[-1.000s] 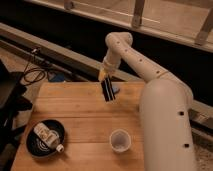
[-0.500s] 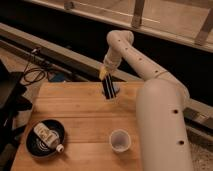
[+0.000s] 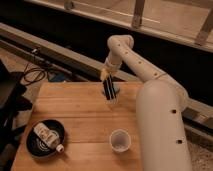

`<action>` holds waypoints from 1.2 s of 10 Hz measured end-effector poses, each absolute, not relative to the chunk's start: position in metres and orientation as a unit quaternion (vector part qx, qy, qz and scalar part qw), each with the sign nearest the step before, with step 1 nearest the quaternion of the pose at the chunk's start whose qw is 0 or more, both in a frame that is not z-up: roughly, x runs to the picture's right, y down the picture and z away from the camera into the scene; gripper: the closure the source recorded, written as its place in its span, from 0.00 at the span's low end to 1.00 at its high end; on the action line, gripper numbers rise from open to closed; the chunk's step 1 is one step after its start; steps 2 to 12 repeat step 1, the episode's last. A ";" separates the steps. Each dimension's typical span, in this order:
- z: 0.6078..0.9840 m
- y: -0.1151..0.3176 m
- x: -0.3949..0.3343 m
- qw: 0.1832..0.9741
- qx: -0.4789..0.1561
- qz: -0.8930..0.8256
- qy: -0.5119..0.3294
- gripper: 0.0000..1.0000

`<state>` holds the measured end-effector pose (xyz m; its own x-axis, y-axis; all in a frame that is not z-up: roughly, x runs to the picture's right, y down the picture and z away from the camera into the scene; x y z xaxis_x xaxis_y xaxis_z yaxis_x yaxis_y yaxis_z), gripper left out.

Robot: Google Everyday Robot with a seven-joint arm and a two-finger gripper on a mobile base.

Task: Place the eraser on the white sponge

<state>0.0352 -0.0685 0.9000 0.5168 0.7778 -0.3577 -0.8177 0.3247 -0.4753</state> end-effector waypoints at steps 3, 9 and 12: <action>0.904 -0.070 0.042 0.813 -0.307 0.495 0.030 0.91; 0.904 -0.070 0.042 0.813 -0.307 0.495 0.030 0.91; 0.904 -0.070 0.042 0.813 -0.307 0.495 0.030 0.91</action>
